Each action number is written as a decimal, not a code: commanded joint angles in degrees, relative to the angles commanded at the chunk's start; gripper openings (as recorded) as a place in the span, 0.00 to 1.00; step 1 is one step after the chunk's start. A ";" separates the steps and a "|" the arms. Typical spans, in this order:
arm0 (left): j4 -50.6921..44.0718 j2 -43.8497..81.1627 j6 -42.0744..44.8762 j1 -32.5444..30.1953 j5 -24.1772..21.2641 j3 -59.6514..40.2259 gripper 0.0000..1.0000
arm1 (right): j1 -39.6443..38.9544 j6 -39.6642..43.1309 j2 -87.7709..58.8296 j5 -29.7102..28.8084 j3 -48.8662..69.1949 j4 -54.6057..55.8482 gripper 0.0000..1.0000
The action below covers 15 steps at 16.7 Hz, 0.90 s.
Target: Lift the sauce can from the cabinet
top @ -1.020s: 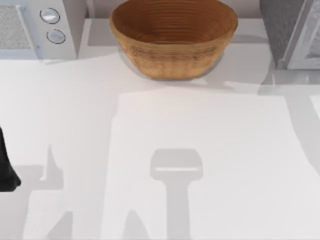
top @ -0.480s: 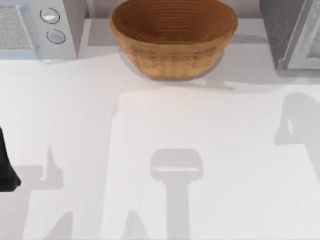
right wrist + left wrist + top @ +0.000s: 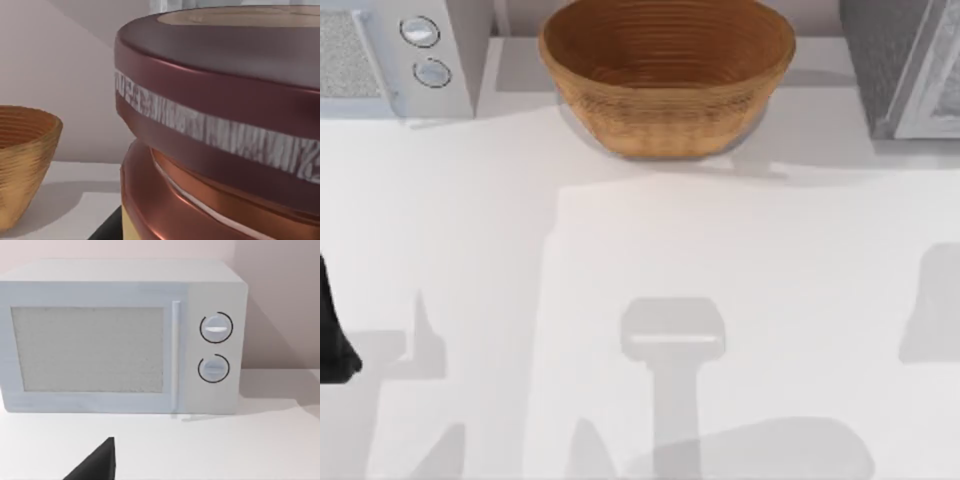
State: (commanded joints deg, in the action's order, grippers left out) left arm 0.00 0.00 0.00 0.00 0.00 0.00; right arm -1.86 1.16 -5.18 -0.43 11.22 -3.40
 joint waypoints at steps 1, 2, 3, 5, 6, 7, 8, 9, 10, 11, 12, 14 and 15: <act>0.00 0.00 0.00 0.00 0.00 0.00 1.00 | 0.53 -0.28 1.68 0.19 -3.39 1.08 0.00; 0.00 0.00 0.00 0.00 0.00 0.00 1.00 | 0.99 -0.55 3.01 0.32 -6.18 1.93 0.00; 0.00 0.00 0.00 0.00 0.00 0.00 1.00 | 1.35 -0.79 4.01 0.39 -8.35 2.58 0.00; 0.00 0.00 0.00 0.00 0.00 0.00 1.00 | 1.80 -1.12 5.05 0.43 -10.87 3.30 0.00; 0.00 0.00 0.00 0.00 0.00 0.00 1.00 | 1.86 -1.16 5.18 0.43 -11.22 3.40 0.00; 0.00 0.00 0.00 0.00 0.00 0.00 1.00 | 1.86 -1.16 5.18 0.43 -11.22 3.40 0.00; 0.00 0.00 0.00 0.00 0.00 0.00 1.00 | 1.86 -1.16 5.18 0.43 -11.22 3.40 0.00; 0.00 0.00 0.00 0.00 0.00 0.00 1.00 | 1.86 -1.16 5.18 0.43 -11.22 3.40 0.00; 0.00 0.00 0.00 0.00 0.00 0.00 1.00 | 1.64 -1.22 4.89 0.45 -11.27 3.29 0.00; 0.00 0.00 0.00 0.00 0.00 0.00 1.00 | 1.64 -1.22 4.89 0.45 -11.27 3.29 0.00; 0.00 0.00 0.00 0.00 0.00 0.00 1.00 | 1.64 -1.22 4.89 0.45 -11.27 3.29 0.00; 0.00 0.00 0.00 0.00 0.00 0.00 1.00 | 0.71 -1.93 3.02 1.07 -10.48 5.07 0.00; 0.00 0.00 0.00 0.00 0.00 0.00 1.00 | 0.08 -2.42 1.25 1.46 -9.90 6.46 0.00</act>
State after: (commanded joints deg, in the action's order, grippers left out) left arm 0.00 0.00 0.00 0.00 0.00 0.00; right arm -1.78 -1.25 -3.94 1.03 1.32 3.06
